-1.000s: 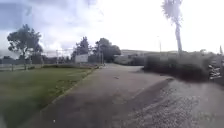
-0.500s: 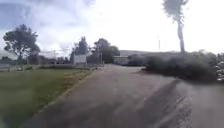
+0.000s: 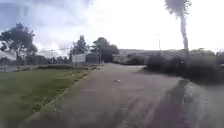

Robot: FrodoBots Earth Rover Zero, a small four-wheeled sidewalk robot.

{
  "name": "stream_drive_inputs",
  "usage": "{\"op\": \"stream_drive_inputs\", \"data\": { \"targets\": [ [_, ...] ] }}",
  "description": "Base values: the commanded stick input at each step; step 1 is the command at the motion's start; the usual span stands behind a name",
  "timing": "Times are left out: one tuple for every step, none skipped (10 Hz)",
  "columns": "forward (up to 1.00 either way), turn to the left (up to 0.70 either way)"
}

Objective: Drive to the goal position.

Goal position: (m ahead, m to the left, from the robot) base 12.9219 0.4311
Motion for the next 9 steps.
{"op": "stream_drive_inputs", "data": {
  "targets": [
    [0.70,0.00],
    [0.70,0.00],
    [0.70,0.00],
    [0.70,0.00],
    [0.70,-0.01],
    [0.70,-0.02],
    [0.70,-0.04],
    [0.70,-0.04],
    [0.70,-0.04]
  ]
}}
